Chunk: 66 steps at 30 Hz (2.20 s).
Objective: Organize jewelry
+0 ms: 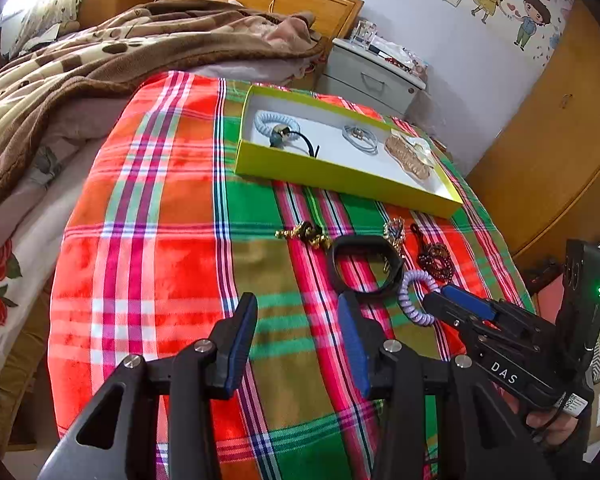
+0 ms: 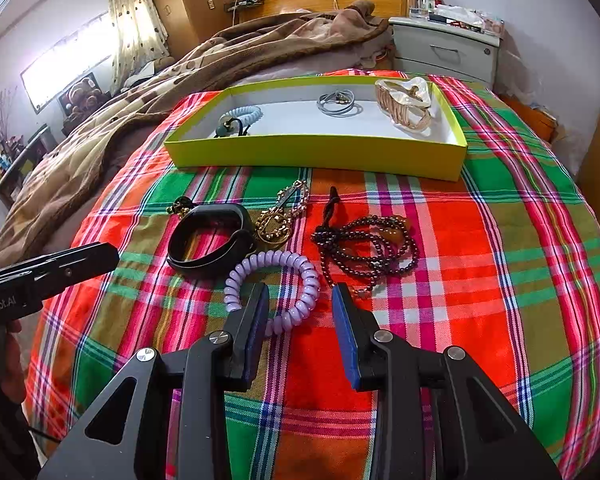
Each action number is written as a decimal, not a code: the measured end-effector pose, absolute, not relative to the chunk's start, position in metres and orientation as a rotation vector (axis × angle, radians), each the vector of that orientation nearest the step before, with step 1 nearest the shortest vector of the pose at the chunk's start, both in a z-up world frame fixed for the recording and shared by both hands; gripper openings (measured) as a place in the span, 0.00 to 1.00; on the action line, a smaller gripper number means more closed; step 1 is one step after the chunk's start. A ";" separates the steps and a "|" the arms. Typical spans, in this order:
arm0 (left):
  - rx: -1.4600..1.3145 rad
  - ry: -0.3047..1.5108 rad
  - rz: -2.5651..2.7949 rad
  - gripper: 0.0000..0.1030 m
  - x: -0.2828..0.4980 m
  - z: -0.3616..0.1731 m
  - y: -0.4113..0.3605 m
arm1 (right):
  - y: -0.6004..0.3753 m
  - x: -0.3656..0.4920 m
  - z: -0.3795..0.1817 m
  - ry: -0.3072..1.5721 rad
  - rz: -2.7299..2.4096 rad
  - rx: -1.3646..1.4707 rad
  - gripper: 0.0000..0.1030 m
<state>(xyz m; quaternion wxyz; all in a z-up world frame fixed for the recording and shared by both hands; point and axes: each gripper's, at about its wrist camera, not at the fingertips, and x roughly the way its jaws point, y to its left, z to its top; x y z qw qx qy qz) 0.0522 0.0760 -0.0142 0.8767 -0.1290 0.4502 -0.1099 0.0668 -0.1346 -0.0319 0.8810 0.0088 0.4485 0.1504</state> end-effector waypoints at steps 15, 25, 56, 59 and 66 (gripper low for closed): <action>-0.285 0.957 -0.234 0.42 0.055 -0.018 0.080 | -0.128 0.068 -0.034 0.928 0.235 -0.082 0.10; -0.238 0.980 -0.270 0.42 0.073 -0.017 0.055 | -0.152 0.060 -0.027 0.895 0.235 -0.011 0.10; 0.081 0.988 -0.168 0.08 0.097 -0.027 -0.007 | -0.184 0.054 -0.020 0.849 0.231 0.089 0.10; 0.066 0.990 -0.170 0.06 0.095 -0.027 -0.005 | -0.185 0.053 -0.019 0.845 0.229 0.089 0.10; 0.036 0.977 -0.165 0.06 0.088 -0.023 -0.001 | -0.185 0.051 -0.017 0.836 0.222 0.090 0.10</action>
